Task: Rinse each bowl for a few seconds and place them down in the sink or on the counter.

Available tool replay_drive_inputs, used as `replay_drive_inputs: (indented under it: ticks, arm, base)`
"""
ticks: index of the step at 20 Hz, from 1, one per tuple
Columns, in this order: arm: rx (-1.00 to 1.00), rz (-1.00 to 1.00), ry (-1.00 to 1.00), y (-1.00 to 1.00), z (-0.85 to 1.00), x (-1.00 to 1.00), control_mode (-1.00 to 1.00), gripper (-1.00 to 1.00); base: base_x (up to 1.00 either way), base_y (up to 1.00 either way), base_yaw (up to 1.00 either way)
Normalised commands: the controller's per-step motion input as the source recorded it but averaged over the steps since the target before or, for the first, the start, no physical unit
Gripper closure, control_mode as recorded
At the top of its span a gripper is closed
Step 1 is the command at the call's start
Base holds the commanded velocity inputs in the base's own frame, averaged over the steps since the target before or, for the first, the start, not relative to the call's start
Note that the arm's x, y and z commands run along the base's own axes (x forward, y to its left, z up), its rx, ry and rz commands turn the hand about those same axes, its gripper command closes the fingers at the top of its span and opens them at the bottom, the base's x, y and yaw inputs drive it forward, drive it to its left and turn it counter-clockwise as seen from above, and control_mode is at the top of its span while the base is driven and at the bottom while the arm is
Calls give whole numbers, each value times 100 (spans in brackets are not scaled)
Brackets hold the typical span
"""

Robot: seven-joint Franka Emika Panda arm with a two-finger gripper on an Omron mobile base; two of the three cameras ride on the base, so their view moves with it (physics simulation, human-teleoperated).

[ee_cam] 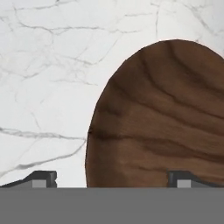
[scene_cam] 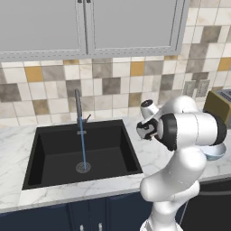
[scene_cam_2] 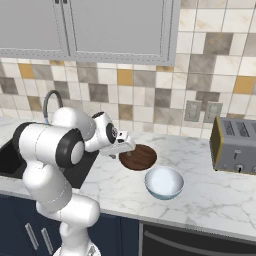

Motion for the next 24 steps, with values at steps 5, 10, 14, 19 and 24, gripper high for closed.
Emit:
replay_drive_inputs:
  ticks: [5, 10, 14, 19, 24]
  arm:
    - [0, 1, 0, -6, -16, 13, -100, -100]
    - [0, 2, 0, -10, -13, 14, -100, -100]
    - [0, 2, 0, -8, -15, 13, -100, -100]
    - [0, 2, 0, -5, -18, 14, -100, -100]
    - [-1, 3, 0, -3, -13, 6, -100, 100]
  base:
    - [0, 0, 0]
    - [0, 0, 0]
    - [0, 0, 0]
    - [0, 0, 0]
    - [0, 0, 0]
